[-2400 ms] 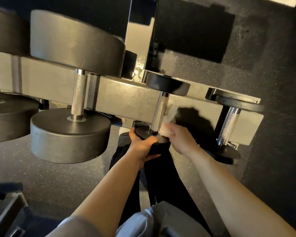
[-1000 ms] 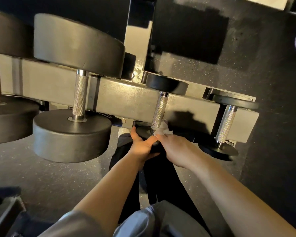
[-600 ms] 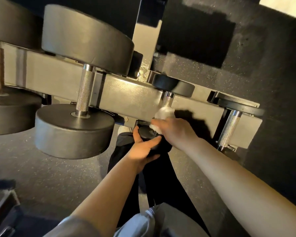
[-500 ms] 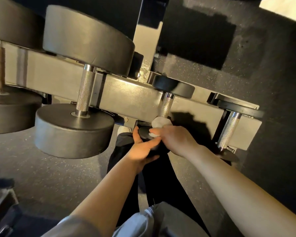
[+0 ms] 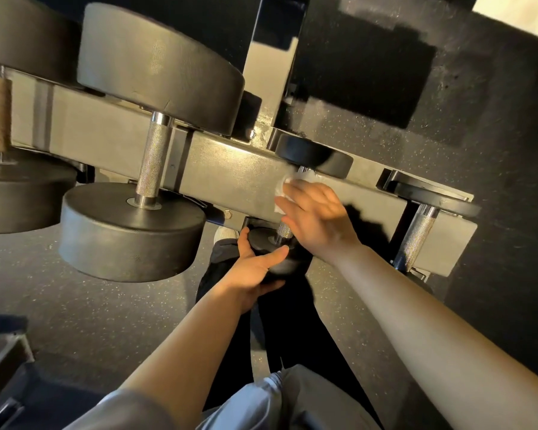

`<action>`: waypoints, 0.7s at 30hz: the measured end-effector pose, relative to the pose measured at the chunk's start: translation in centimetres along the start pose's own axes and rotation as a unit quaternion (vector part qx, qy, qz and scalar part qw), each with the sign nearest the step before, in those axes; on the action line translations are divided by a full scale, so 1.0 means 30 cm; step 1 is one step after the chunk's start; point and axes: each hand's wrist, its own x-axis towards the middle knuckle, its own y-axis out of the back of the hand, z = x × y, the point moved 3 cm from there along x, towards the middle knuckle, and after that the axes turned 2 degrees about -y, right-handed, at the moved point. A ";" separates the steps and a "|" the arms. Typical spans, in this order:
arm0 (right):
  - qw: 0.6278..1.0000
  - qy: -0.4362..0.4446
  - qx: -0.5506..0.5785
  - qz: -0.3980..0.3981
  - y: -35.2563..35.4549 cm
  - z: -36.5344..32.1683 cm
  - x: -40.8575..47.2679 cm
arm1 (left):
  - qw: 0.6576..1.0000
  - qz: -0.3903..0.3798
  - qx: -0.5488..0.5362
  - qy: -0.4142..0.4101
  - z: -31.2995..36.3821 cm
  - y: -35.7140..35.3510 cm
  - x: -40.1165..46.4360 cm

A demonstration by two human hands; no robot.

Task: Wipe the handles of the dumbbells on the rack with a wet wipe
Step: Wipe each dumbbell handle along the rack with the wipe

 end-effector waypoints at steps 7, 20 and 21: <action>0.990 0.052 0.001 -0.128 -0.017 -0.018 0.064 | 1.000 0.000 0.007 -0.003 -0.003 0.003 0.005; 0.979 -0.040 -0.150 -0.132 0.048 -0.005 0.137 | 1.000 -0.012 -0.024 -0.014 -0.012 0.010 0.027; 0.978 -0.023 -0.162 -0.125 0.042 0.000 0.127 | 1.000 -0.010 -0.023 -0.014 -0.013 0.013 0.030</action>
